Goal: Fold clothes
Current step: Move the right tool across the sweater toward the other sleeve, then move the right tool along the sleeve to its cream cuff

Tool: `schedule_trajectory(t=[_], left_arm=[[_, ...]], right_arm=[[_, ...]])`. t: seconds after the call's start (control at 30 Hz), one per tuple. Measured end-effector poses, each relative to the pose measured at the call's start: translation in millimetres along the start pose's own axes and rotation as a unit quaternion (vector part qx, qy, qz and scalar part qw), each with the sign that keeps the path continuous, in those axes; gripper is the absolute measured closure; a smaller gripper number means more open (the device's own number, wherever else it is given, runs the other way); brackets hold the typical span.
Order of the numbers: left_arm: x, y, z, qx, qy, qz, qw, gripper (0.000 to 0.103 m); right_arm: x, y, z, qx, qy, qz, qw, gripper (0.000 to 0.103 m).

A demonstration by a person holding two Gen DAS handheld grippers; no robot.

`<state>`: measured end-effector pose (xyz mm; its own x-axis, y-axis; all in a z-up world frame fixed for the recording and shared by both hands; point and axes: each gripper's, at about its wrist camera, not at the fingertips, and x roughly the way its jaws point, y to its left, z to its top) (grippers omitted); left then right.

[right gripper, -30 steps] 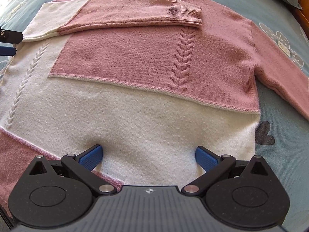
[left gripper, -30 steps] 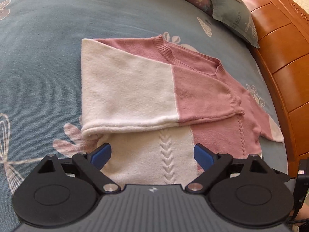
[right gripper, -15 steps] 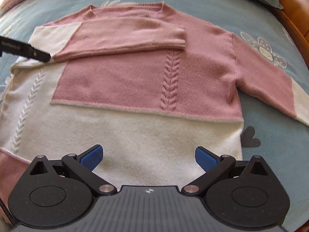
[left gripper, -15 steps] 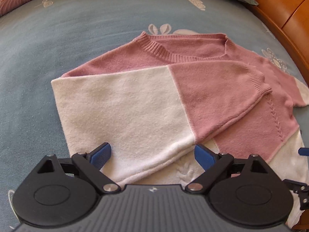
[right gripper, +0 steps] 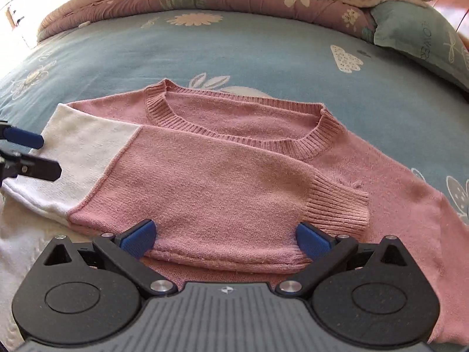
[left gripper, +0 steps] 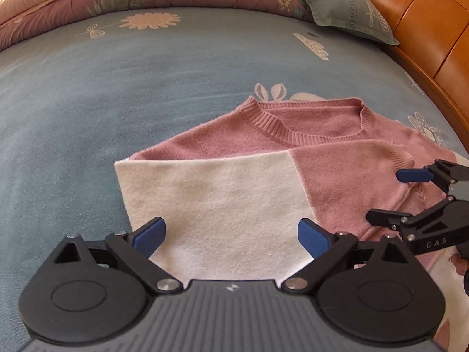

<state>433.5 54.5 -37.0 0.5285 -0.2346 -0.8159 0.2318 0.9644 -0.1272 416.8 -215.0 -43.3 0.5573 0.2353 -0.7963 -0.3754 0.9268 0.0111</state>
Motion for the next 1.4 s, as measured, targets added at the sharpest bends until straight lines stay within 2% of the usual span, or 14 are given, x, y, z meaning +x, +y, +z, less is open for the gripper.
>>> schedule_trajectory(t=[0.03, 0.17, 0.23, 0.33, 0.43, 0.5, 0.6, 0.67, 0.77, 0.9, 1.03, 1.1, 1.23, 1.4], left_arm=[[2, 1, 5, 0.005, 0.003, 0.009, 0.9999, 0.006], [31, 2, 15, -0.001, 0.057, 0.028, 0.9980, 0.005], [26, -4, 17, -0.002, 0.050, 0.036, 0.9981, 0.006], [2, -17, 16, -0.007, 0.014, 0.032, 0.9994, 0.005], [-16, -33, 13, 0.001, 0.002, 0.025, 0.9997, 0.004], [-18, -44, 11, 0.004, 0.010, 0.021, 0.9997, 0.004], [-11, -67, 11, 0.005, 0.019, 0.014, 0.9997, 0.004], [-2, -85, 13, 0.006, 0.026, 0.006, 0.9996, 0.005], [9, -113, 20, 0.004, 0.033, -0.014, 0.9993, 0.005], [18, -148, 32, 0.015, 0.026, -0.026, 0.9992, 0.005], [32, -176, 41, 0.015, 0.040, -0.036, 0.9984, 0.005], [34, -190, 44, 0.029, 0.034, -0.041, 0.9982, 0.005], [41, -215, 47, 0.047, 0.035, -0.045, 0.9973, 0.005], [51, -246, 49, 0.066, 0.035, -0.063, 0.9952, 0.005]], right_arm=[[0, 1, -1, 0.001, -0.003, 0.000, 1.000, 0.000], [3, 7, 0, 0.003, -0.004, -0.012, 1.000, 0.000], [2, 7, 5, 0.007, 0.007, -0.015, 1.000, 0.000], [-6, 4, 9, 0.017, 0.011, -0.018, 1.000, 0.000], [-45, -11, -1, 0.032, -0.051, -0.015, 0.998, 0.000], [-64, -26, -14, 0.037, -0.066, -0.036, 0.996, 0.000], [-69, -59, -40, 0.071, -0.052, -0.064, 0.994, 0.000], [-60, -84, -58, 0.100, -0.016, -0.077, 0.992, 0.000], [-58, -103, -70, 0.097, -0.005, -0.050, 0.994, 0.000], [-76, -113, -67, 0.118, -0.036, -0.023, 0.992, 0.000], [-64, -130, -76, 0.134, 0.004, -0.022, 0.991, 0.000], [-74, -145, -82, 0.160, -0.006, -0.001, 0.987, 0.000], [-96, -185, -111, 0.221, -0.024, -0.026, 0.975, 0.000], [-124, -236, -148, 0.295, -0.047, -0.056, 0.953, 0.000]])
